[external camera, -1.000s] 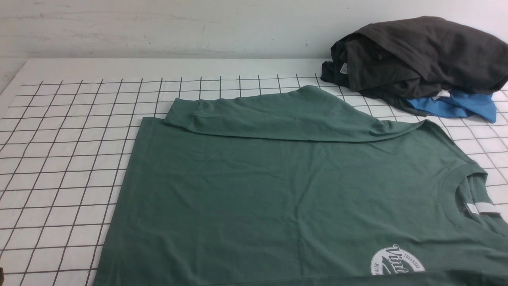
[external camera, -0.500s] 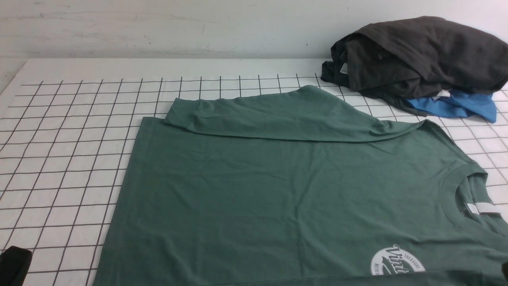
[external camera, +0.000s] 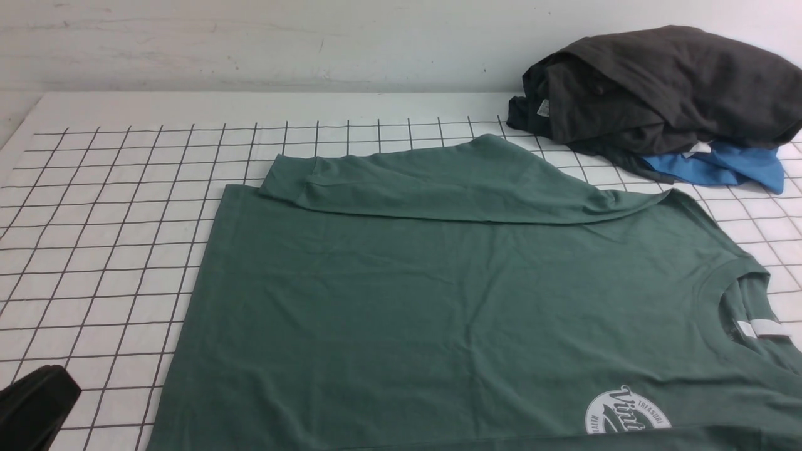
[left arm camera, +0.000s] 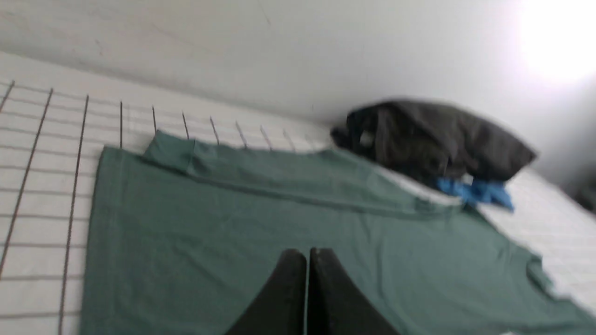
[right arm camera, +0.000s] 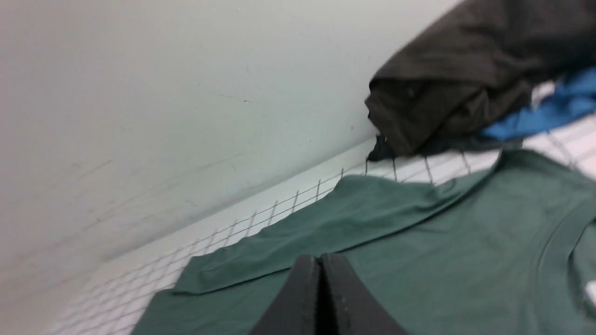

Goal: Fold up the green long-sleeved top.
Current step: Use the left arm to clamp the cuff closest to it

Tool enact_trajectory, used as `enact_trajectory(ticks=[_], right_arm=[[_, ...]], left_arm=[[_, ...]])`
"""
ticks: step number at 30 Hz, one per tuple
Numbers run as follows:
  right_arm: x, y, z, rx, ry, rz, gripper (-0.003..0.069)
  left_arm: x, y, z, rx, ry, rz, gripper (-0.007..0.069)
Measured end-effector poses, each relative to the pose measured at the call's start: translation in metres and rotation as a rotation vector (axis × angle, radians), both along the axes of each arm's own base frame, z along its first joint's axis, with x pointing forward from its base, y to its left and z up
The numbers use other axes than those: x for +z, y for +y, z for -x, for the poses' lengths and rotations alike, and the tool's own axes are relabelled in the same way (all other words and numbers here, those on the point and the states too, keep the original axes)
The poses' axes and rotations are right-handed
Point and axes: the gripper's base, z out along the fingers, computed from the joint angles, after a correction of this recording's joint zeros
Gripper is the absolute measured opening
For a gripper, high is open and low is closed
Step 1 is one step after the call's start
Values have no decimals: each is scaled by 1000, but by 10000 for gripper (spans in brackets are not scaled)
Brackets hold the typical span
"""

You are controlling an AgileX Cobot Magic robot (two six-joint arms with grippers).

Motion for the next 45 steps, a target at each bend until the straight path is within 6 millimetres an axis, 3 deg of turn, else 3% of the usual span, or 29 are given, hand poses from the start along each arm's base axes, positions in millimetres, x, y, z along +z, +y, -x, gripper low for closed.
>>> enact_trajectory(ticks=[2,5,7,9,12,15,18,25,35,45], right_arm=[[22,0,-12,7,43,144,-14],[39,1,-34,44,164,299,-14],[45,4,-54,114,320,375,-14],[46,7,-60,156,385,396,-14],[48,24,-71,364,578,481,-14],[44,33,-71,483,675,536,-14],[31,44,-63,669,842,616,-14],[29,47,-64,698,840,645,-14],[30,48,-67,684,812,653,-14],[31,47,-68,670,796,664,-14]], left_arm=[[12,2,-14,-50,168,-160,-5],[26,7,-29,-95,323,-311,-5],[31,11,-43,-140,464,-411,-5],[31,13,-48,-161,536,-455,-4],[16,12,-65,-233,740,-527,22],[1,9,-72,-277,822,-556,62],[-23,-3,-81,-379,913,-600,210],[-54,-23,-101,-448,994,-648,454],[-98,-27,-134,-334,1142,-660,486],[-124,-31,-145,-332,1232,-654,483]])
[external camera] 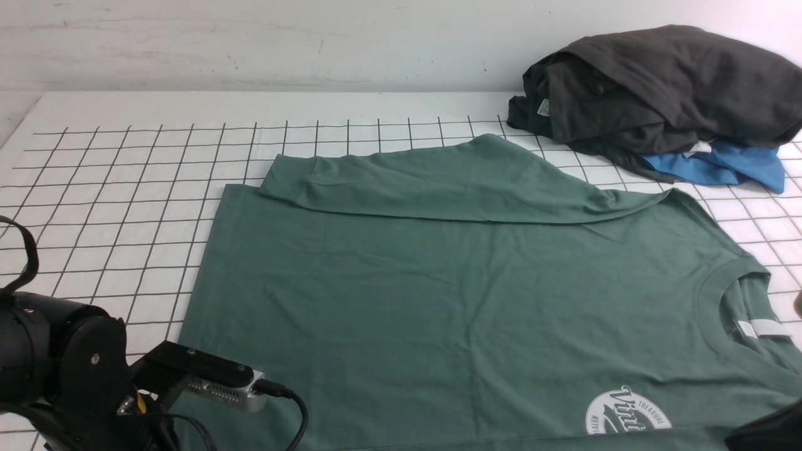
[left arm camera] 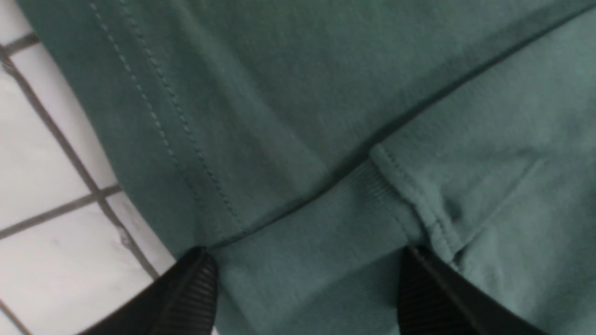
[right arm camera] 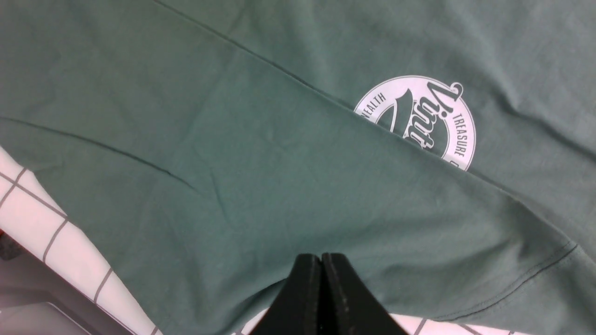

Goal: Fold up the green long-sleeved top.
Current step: Use the left arm to clamp the cuff closest to it

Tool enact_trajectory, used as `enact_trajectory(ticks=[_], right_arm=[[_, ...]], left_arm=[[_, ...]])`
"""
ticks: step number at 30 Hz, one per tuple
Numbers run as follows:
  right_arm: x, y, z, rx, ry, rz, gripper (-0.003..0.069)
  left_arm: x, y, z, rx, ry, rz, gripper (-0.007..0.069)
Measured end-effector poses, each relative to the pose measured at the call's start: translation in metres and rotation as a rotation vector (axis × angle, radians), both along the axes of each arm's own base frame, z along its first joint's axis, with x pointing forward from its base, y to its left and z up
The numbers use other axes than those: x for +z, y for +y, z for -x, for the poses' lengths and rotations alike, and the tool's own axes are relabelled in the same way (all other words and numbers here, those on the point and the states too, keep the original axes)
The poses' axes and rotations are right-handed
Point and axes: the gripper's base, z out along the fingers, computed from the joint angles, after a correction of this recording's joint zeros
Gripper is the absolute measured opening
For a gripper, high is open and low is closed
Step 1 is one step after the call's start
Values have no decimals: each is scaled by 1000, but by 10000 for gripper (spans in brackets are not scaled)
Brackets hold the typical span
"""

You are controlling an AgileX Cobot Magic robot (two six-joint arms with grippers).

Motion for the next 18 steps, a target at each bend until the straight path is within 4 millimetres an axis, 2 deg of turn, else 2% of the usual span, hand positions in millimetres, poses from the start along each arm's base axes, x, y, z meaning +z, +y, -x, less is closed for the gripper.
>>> enact_trajectory(ticks=[4,6,7,8,12,14,15,18], right_arm=[[0,0,0,0,-1,0,-14],[0,0,0,0,-2,1,-14],[0,0,0,0,-2,1,-14],[0,0,0,-1,-3,0,-14],[0,0,0,-1,-3,0,-14],[0,0,0,-1,-2,0,-14],[0,0,0,-1,-3,0,-14],[0,0,0,-1,-3,0,-14]], left_arm=[[0,0,-1,-1,-1,0,438],[0,0,-1,-1,-1,0,368],[0,0,-1,-1,-1,0,363],[0,0,-1,0,-1,0,310],[0,-1,-1,4,0,7,225],[0,-2,-1,7,1,13,149],[0,-2,-1,7,1,13,149],[1,-2,-1,7,-2,17,78]])
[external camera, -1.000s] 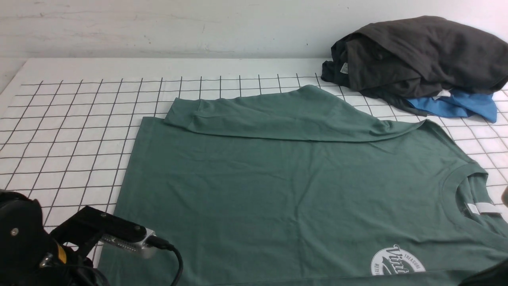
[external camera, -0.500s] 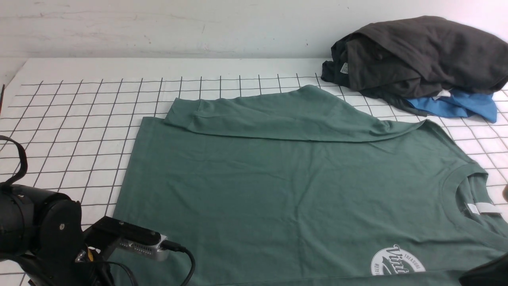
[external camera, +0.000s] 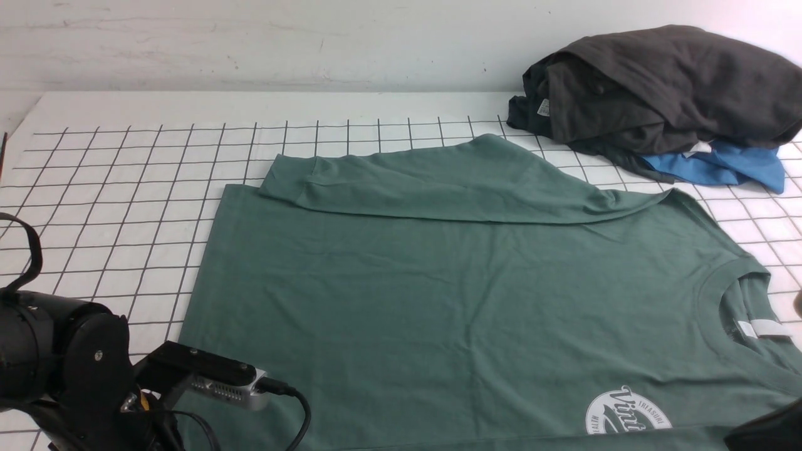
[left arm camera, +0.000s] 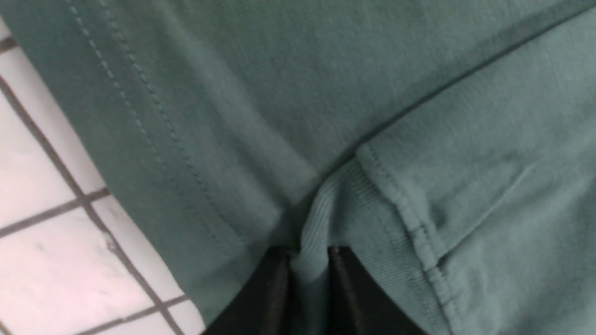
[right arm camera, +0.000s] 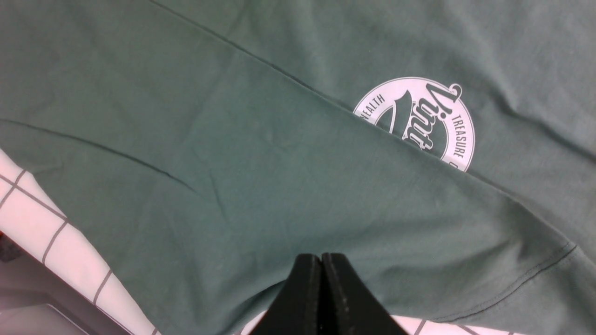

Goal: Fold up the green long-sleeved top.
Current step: Use the left arm to clamp the cuff closest to it, then use the left arm to drag and place the cuff at the centered position on the left edge of the fabric

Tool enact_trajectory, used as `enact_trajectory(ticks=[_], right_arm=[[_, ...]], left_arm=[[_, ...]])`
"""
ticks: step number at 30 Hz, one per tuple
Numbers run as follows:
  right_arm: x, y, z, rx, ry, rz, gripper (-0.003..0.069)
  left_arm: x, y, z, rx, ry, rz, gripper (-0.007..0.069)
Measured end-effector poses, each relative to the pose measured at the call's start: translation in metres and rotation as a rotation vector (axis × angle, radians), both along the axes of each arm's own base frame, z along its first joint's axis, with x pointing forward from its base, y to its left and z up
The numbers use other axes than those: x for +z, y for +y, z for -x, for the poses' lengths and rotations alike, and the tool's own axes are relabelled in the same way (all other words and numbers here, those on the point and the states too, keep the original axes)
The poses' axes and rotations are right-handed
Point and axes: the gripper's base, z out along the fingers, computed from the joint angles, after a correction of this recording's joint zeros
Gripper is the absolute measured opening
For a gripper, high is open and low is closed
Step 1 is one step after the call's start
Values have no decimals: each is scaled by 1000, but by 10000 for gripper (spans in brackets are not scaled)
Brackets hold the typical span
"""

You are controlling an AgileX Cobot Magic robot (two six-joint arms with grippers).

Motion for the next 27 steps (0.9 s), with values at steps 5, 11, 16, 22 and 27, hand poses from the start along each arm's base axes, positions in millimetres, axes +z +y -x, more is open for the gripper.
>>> enact_trajectory(ticks=[5,11,16,22,27], right_arm=[[0,0,0,-1,-3,-1,-14],[0,0,0,-1,-5,3,-14],[0,-2,-1,0,-15,24,-14],[0,-3,-4,-14,-41,35,-14],[1,-4,-5,-21,-56,37,-14]], left_arm=[[15,0,0,-8,-51,19,34],[53,-3,-9,-63,-135,43,34],[98,-6,-33,-105,-268,22,34],[140,-10,-73,-141,-399,-46,34],[133,-19,-114,-145,-374,-76,34]])
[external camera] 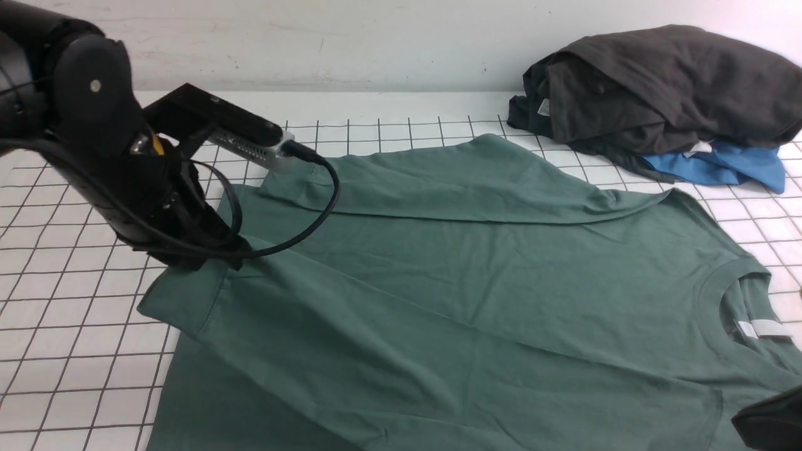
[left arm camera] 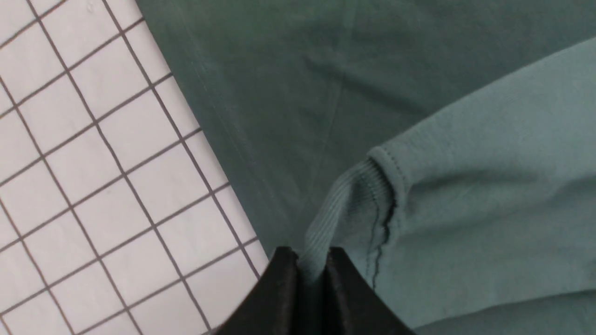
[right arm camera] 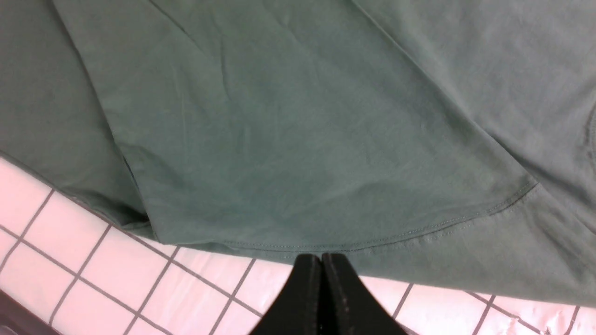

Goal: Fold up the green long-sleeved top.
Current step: Use the left arm to drag and place the cuff at the centered position on the left edge of the fabric, then use the left arm to clamp the cuff farthest from it

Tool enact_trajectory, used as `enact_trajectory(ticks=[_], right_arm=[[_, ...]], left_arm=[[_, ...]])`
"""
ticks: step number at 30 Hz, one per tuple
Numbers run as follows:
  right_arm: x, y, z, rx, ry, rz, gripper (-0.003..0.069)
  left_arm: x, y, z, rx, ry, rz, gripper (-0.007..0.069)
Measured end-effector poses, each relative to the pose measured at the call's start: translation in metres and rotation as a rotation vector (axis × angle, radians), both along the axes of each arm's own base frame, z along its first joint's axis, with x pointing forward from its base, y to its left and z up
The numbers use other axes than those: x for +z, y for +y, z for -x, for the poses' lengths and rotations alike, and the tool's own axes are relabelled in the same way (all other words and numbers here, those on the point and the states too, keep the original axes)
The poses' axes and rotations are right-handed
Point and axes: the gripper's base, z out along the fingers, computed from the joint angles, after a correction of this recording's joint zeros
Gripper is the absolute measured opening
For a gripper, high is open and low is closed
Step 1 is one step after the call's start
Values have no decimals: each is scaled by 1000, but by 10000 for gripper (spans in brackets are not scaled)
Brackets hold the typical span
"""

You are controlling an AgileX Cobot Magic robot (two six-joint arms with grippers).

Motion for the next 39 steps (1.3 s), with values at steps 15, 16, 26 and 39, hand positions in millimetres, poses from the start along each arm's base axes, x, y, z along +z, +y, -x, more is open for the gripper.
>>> enact_trajectory(ticks=[15,16,26,39], right_arm=[[10,1,-25,-67,-50,37,-14],[12,2,-33,-69,-49,52,-14],[15,25,-111,-79,5,91,-14],[1,34,-135,-72,49,100,-14]], left_arm=[[-84,22,-58,103,146,-27,230],[-81,21,-62,105,129,-18,273],[-56,18,-135,168,-17,106,435],[-120,15,-227,275,-102,223,437]])
